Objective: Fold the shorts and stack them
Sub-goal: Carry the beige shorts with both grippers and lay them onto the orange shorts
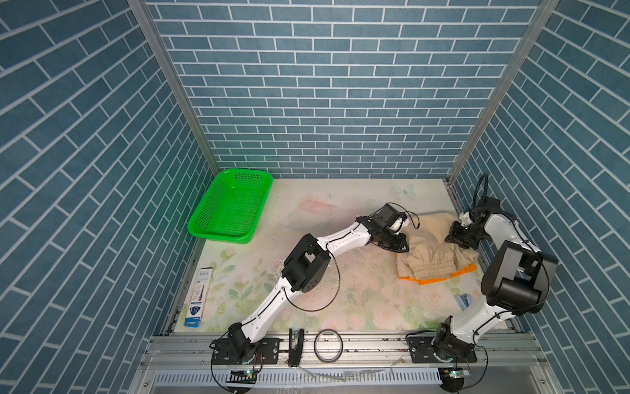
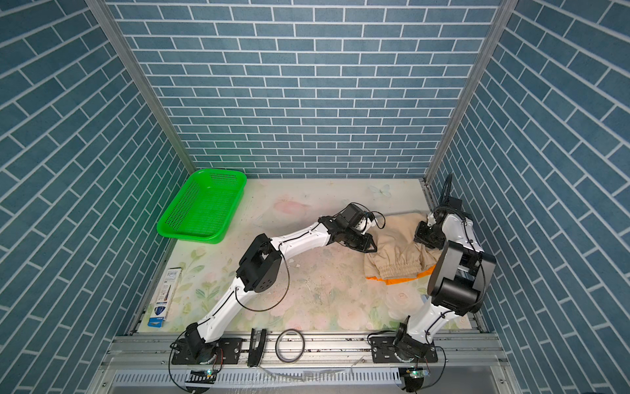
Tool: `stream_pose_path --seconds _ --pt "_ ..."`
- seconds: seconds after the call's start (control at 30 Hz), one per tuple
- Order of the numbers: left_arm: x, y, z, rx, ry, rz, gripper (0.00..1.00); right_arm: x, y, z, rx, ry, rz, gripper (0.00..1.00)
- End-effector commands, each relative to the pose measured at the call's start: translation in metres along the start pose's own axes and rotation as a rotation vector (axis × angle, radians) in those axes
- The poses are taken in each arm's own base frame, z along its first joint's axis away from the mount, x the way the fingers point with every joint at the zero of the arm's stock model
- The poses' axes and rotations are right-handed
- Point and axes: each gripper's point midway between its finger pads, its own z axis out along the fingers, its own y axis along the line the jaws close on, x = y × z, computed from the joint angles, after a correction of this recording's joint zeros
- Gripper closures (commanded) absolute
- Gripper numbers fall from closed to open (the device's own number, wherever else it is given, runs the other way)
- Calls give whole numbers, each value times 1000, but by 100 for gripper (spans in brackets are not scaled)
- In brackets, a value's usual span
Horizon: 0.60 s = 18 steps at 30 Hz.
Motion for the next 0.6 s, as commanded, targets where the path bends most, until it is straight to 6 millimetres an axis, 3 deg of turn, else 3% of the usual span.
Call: stream_pose_path --seconds 0.0,0.03,0.13,0.17,0.4,0.57 --pt "-5 4 -3 -35 -4 39 51 -13 -13 -1 66 -55 -22 62" --pt "-6 6 -7 -60 -10 48 38 -15 -13 -4 73 -68 -18 58" --pt "-9 13 -23 -142 -33 78 18 -20 -10 -17 75 -109 2 51" --pt "-10 14 -29 -160 -39 86 1 -20 -11 -23 87 -110 18 50" --pt "-23 23 -87 -223 -120 76 0 -17 -7 -75 133 -187 57 44" --pt "-16 36 -123 -244 -149 43 0 7 3 -102 116 -199 90 44"
